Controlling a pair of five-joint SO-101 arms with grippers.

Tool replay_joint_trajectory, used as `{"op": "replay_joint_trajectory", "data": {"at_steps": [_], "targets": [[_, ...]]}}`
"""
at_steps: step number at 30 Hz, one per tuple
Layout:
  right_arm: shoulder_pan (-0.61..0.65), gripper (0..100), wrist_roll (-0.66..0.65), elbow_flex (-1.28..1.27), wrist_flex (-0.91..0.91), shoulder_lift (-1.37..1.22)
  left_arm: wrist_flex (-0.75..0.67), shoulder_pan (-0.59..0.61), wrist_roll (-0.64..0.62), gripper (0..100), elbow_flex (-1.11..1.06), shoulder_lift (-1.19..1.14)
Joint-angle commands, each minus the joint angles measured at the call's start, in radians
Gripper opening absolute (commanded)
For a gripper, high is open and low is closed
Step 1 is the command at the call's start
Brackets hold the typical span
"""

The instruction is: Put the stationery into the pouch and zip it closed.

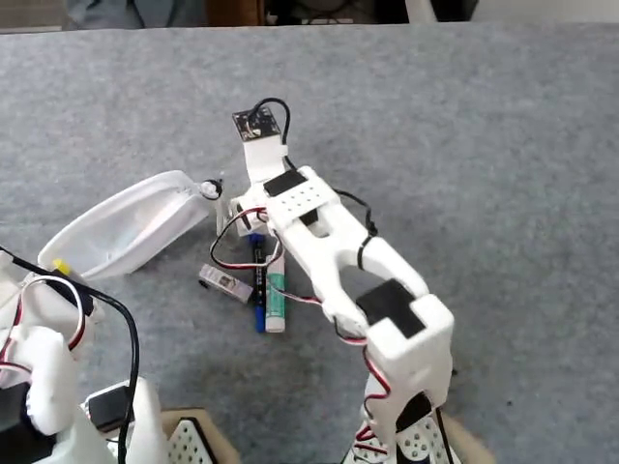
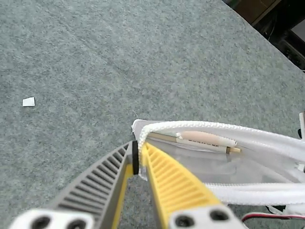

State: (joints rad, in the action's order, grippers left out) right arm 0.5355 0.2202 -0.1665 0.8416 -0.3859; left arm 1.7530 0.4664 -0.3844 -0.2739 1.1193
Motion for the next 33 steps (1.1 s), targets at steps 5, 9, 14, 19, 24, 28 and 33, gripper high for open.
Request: {"op": "replay_joint_trajectory", "data": {"at_steps": [5, 9, 14, 19, 24, 28, 33], "targets": [[-0.012, 15.8, 0.009, 0.087, -0.012, -0.076, -0.009, 0.015, 0.002, 3, -0.001, 0.003], [-0.014, 10.3, 0.003, 0.113, -0.012, -0.107, -0.009, 0.015, 0.002, 3, -0.001, 0.003], [-0.014, 1.4, 0.002, 0.156, -0.012, -0.147, -0.009, 0.015, 0.002, 3, -0.001, 0.003], [-0.014, 1.8, 0.002, 0.160, -0.011, -0.153, -0.008, 0.015, 0.002, 3, -0.001, 0.003], [-0.014, 1.1, 0.002, 0.157, -0.008, -0.130, -0.008, 0.015, 0.002, 3, -0.001, 0.003], [-0.014, 1.1, 0.002, 0.170, 0.077, -0.028, -0.008, 0.015, 0.002, 3, -0.002, 0.003], [-0.015, 1.1, 0.000, 0.176, 0.147, 0.196, -0.009, 0.012, 0.002, 3, -0.002, 0.003]]}}
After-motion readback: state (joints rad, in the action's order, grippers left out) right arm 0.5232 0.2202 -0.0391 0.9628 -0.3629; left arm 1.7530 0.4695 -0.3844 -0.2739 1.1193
